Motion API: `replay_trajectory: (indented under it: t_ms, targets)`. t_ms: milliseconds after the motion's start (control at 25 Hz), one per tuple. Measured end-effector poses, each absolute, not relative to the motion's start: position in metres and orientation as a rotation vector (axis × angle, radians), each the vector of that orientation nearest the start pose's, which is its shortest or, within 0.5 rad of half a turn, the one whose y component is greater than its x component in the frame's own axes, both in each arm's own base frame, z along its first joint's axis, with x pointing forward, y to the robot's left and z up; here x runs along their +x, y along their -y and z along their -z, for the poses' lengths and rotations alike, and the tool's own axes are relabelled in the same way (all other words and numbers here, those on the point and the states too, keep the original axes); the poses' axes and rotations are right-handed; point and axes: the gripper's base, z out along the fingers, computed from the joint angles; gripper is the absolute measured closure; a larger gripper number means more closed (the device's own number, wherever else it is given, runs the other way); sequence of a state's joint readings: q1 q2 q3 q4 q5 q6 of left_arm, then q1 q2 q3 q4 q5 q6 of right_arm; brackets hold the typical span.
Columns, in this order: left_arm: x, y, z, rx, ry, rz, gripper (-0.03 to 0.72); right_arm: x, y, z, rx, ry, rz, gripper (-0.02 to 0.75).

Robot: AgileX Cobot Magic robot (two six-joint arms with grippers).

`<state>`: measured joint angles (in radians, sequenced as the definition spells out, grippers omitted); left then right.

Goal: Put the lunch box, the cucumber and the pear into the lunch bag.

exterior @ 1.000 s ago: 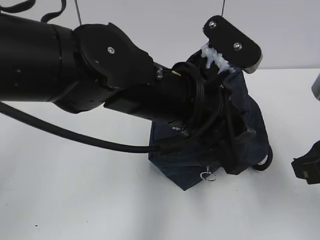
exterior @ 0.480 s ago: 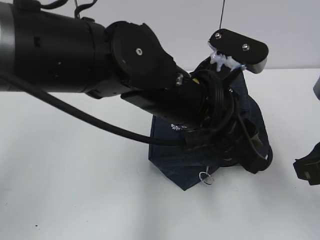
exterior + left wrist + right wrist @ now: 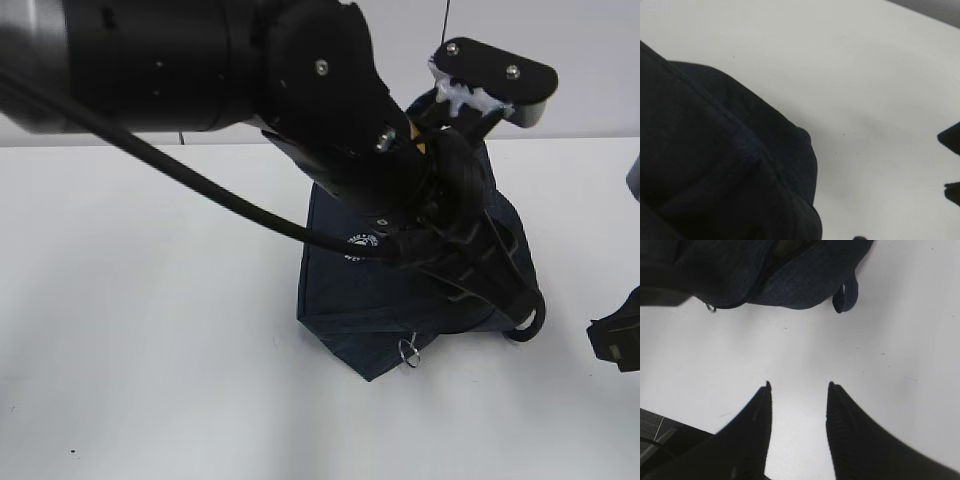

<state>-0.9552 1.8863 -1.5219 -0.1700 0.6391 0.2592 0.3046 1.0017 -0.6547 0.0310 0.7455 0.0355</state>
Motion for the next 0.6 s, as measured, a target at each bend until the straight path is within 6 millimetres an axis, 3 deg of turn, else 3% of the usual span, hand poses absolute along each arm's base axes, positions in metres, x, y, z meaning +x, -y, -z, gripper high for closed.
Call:
replay_trajectory:
  t_ms: [280, 600]
  targets:
    - [0.248, 0.374, -0.252, 1.318, -2.298, 0.179, 0.357, 0.168, -0.055, -0.262, -0.325, -2.565, -0.162, 0.444]
    - [0.259, 0.383, -0.264, 1.261, -2.259, 0.15, 0.357, 0.168, -0.055, -0.261, -0.326, -2.567, -0.162, 0.444]
